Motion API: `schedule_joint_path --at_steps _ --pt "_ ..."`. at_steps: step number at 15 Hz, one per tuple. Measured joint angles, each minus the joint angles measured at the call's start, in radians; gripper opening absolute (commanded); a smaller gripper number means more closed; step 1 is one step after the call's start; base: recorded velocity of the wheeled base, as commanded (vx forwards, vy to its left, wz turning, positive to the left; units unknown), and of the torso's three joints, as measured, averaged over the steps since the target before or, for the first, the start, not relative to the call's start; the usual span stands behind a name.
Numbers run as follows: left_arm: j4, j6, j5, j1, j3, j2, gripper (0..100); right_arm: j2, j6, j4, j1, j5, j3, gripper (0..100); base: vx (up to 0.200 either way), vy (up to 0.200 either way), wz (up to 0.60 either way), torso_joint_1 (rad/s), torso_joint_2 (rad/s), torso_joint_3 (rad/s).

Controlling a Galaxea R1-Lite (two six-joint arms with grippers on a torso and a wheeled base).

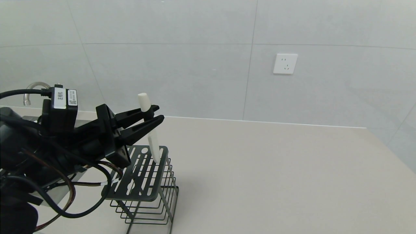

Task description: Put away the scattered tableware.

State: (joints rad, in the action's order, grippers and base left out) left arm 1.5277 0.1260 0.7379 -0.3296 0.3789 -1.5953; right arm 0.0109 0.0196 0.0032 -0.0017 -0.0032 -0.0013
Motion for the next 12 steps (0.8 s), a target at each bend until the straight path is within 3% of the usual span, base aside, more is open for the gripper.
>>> schedule_joint_path --at_steps 12 --pt "0.0 -0.002 0.0 0.016 -0.04 -0.02 0 0.0 0.0 0.0 0.0 0.0 0.0 100 0.0 0.0 0.0 0.0 0.0 0.0"
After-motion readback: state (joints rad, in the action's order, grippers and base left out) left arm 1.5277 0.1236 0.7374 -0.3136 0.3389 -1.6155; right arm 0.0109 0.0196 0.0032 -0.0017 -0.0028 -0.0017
